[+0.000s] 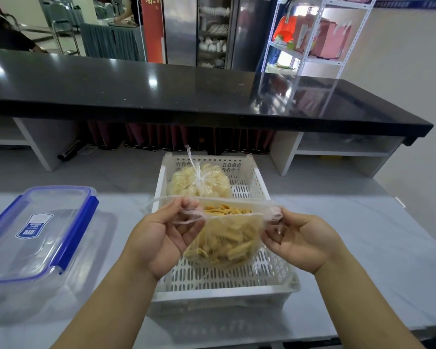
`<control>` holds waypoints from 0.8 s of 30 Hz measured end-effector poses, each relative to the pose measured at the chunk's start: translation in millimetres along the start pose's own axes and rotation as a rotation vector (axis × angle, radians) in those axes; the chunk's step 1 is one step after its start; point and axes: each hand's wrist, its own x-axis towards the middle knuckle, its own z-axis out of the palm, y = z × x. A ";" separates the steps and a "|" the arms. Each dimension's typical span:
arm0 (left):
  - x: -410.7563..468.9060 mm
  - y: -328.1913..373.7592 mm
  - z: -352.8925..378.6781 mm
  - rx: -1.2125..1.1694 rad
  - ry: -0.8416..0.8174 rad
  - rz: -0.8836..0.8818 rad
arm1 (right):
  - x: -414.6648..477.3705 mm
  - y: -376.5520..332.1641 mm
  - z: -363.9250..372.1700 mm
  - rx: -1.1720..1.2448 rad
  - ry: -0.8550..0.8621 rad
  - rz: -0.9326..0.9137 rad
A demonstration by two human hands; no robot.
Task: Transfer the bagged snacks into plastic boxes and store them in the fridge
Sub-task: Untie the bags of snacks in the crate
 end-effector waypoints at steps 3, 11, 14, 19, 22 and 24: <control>4.3 -3.4 -2.4 -0.236 0.108 -0.092 | 7.6 3.0 -2.6 0.111 0.035 0.047; 13.2 -4.7 -20.8 -0.374 0.107 -0.193 | 27.8 12.1 -12.9 0.293 0.071 0.072; 13.8 -0.9 -20.8 -0.286 0.088 -0.199 | 28.0 16.2 -15.3 0.124 0.066 0.100; 14.6 8.5 -27.5 0.276 0.217 -0.136 | 16.2 10.5 -7.5 -0.657 0.306 -0.255; 11.4 16.3 -28.3 0.933 0.349 0.098 | 11.2 1.1 -3.3 -1.277 0.400 -0.417; 10.1 24.4 -27.6 1.270 0.323 0.236 | 9.3 -6.8 1.2 -1.565 0.411 -0.489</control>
